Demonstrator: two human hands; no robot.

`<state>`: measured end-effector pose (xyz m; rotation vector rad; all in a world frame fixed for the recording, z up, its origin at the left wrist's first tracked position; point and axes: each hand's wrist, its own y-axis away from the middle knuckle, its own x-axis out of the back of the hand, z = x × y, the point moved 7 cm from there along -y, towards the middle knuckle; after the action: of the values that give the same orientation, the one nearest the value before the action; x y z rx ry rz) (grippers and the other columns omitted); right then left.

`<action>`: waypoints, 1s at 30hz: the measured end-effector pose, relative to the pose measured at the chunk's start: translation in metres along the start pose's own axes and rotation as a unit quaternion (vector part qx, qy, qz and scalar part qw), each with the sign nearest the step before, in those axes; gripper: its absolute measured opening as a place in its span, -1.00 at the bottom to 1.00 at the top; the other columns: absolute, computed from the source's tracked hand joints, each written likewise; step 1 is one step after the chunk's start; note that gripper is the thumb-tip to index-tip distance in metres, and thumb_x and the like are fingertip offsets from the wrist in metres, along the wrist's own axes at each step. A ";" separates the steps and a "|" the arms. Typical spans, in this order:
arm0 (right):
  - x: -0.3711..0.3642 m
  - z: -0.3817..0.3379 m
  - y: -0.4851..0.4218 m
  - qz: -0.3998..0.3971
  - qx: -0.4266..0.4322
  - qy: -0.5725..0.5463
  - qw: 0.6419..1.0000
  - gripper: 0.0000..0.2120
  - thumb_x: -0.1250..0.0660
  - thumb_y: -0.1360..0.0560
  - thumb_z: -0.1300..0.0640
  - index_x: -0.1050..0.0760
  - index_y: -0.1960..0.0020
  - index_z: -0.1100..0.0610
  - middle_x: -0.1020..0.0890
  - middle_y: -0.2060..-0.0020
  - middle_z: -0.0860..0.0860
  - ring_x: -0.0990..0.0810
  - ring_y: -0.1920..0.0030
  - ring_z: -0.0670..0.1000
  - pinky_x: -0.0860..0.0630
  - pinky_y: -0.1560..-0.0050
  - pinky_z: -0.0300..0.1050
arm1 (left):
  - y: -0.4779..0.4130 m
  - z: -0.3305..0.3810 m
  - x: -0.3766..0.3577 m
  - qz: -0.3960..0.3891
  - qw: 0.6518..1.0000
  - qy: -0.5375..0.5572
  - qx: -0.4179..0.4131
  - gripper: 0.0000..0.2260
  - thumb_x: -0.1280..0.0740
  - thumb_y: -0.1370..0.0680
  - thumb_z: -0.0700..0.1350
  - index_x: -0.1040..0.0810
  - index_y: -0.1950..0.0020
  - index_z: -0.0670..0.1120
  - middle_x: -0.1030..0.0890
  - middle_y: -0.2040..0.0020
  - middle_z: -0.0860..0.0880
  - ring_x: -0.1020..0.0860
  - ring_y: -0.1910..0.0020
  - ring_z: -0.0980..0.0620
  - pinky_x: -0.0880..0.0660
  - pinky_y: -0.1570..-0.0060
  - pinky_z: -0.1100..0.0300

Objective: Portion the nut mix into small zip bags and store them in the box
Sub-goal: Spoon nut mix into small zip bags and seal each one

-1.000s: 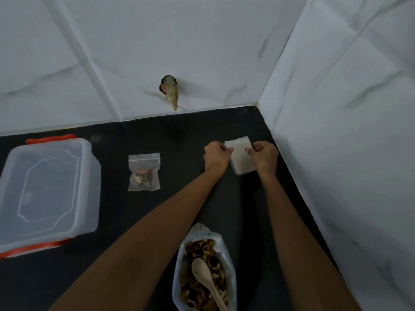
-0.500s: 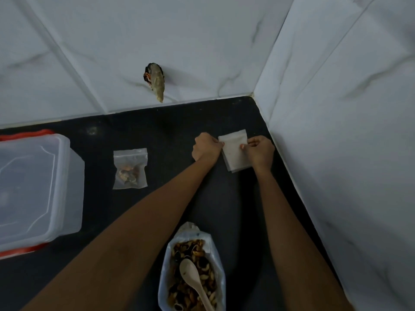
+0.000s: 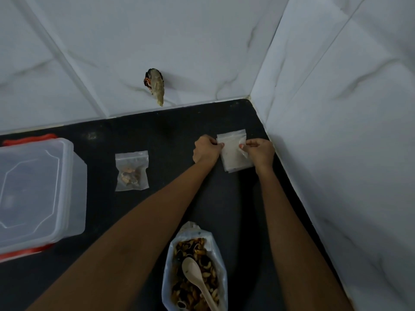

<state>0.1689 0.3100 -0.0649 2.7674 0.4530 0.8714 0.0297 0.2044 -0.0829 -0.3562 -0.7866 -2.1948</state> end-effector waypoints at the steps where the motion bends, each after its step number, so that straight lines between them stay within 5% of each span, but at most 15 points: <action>1: 0.001 0.000 0.000 -0.002 0.001 -0.001 1.000 -0.73 -0.46 -0.38 0.25 -0.58 -0.05 0.28 -0.64 0.00 0.15 -0.54 0.09 -0.01 -0.48 0.03 -0.17 | 0.000 0.000 0.000 -0.003 1.000 0.003 0.001 -0.84 -0.40 -0.46 -0.04 -0.53 0.04 -0.07 -0.63 0.00 -0.12 -0.61 0.03 -0.09 -0.56 -0.01 -0.01; 7: 0.006 -0.002 0.003 -0.006 -0.006 0.004 1.000 -0.77 -0.44 -0.39 0.23 -0.57 -0.04 0.24 -0.63 -0.01 0.14 -0.57 0.03 0.06 -0.53 -0.06 -0.04 | 0.001 0.003 -0.004 -0.025 0.999 0.036 -0.004 -0.83 -0.40 -0.46 -0.05 -0.60 0.04 -0.13 -0.64 0.01 -0.14 -0.61 0.03 -0.10 -0.56 -0.03 -0.02; 15: 0.017 -0.012 0.011 0.002 0.021 0.010 1.000 -0.75 -0.41 -0.42 0.22 -0.56 -0.08 0.25 -0.63 -0.02 0.14 -0.56 0.02 0.04 -0.48 -0.01 -0.13 | 0.009 0.011 0.002 -0.044 0.996 0.082 -0.010 -0.86 -0.35 -0.51 -0.15 -0.62 0.03 -0.20 -0.64 0.06 -0.16 -0.61 0.06 -0.09 -0.56 -0.04 -0.03; 23: 0.024 -0.029 0.051 -0.035 0.024 -0.044 0.998 -0.74 -0.40 -0.43 0.22 -0.54 -0.11 0.21 -0.60 -0.03 0.09 -0.55 -0.02 0.03 -0.49 0.03 -0.16 | 0.060 0.021 0.041 -0.052 0.985 0.150 -0.062 -0.84 -0.29 -0.54 -0.21 -0.58 -0.06 -0.25 -0.59 0.07 -0.11 -0.55 0.17 0.10 -0.53 0.18 0.30; 30: 0.032 -0.036 0.129 -0.081 0.020 -0.118 0.990 -0.80 -0.38 -0.45 0.23 -0.50 -0.06 0.13 -0.56 -0.01 0.03 -0.53 -0.04 -0.02 -0.46 0.18 -0.32 | 0.125 0.001 0.088 -0.077 0.978 0.155 -0.119 -0.92 -0.29 -0.54 -0.19 -0.58 0.09 -0.12 -0.61 0.11 -0.07 -0.55 0.22 0.13 -0.49 0.25 0.33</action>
<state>0.2017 0.2042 0.0174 2.7752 0.6460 0.4962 0.0639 0.0903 0.0126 -0.0640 -0.3935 -2.4200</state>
